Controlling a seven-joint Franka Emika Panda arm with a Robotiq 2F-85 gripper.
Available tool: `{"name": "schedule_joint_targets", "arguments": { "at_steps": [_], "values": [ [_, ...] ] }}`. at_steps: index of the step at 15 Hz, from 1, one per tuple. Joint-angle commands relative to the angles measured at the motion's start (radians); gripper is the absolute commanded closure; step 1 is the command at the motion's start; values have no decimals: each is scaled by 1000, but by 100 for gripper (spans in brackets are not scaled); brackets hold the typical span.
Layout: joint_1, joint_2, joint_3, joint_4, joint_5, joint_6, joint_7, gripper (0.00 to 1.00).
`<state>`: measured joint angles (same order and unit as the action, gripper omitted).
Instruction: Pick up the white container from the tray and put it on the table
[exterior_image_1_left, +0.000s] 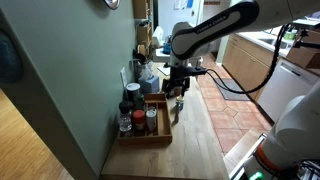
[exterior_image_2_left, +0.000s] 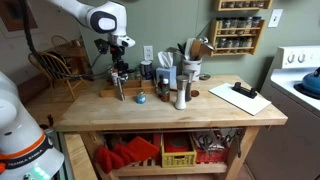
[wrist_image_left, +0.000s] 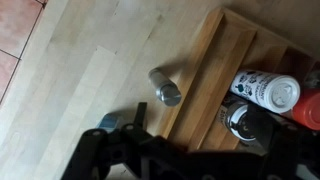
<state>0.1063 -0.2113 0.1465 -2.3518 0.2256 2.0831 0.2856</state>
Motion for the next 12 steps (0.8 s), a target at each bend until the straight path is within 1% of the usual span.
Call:
{"name": "schedule_joint_targets", "arguments": {
  "at_steps": [1,9,12],
  "values": [
    [2,0,-2,1,-1,-2,0,0],
    [2,0,-2,1,-1,-2,0,0],
    [22,33,46,61,-58,-20,74,0]
  ]
}}
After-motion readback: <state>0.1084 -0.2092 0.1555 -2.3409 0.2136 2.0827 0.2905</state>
